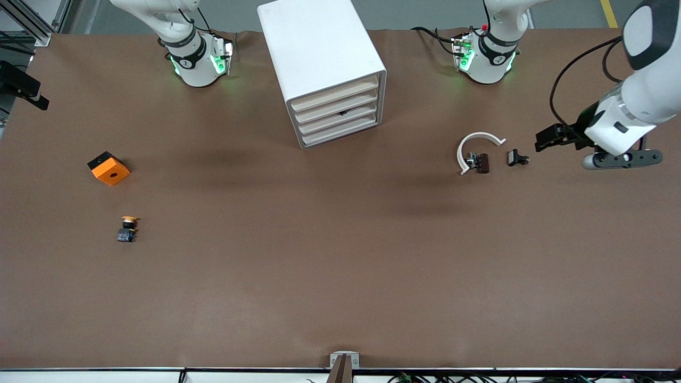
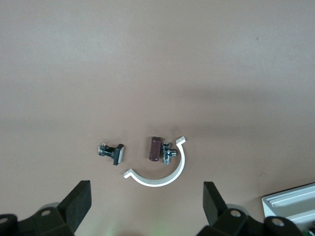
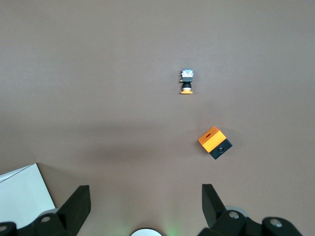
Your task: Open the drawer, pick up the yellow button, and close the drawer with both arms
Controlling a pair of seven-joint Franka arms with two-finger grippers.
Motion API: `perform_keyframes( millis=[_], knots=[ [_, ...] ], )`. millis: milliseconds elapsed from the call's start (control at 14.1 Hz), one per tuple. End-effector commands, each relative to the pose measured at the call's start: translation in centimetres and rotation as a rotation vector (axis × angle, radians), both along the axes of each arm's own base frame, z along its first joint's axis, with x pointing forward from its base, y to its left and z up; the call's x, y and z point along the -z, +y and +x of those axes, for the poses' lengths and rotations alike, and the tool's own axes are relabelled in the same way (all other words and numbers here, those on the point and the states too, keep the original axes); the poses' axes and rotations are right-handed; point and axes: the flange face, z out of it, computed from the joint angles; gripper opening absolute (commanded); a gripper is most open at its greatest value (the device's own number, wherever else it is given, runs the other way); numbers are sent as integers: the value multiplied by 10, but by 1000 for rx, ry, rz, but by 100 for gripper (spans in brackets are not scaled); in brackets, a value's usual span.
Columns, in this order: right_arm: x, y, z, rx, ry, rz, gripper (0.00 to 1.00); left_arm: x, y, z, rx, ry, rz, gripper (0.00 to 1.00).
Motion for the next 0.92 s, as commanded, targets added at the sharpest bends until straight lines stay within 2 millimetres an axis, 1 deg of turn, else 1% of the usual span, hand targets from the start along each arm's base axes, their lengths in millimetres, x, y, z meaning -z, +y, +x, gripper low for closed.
perform_keyframes(
  millis=[0, 426, 568, 710, 781, 852],
  knots=[
    [-1, 3, -8, -11, 3, 1, 100, -8, 9, -12, 31, -16, -13, 100],
    [-1, 5, -9, 2, 8, 33, 100, -12, 9, -9, 37, -35, -7, 100],
    [-1, 4, -9, 3, 9, 34, 100, -13, 1, -9, 53, -36, -5, 100],
    [-1, 3, -9, 3, 7, 34, 100, -12, -14, -9, 76, -38, -4, 100],
    [-1, 3, -9, 6, 7, 34, 100, -12, -11, -9, 69, -39, -6, 100],
    [-1, 3, -9, 5, 9, 34, 100, -13, -13, -10, 75, -40, -10, 100]
  ],
)
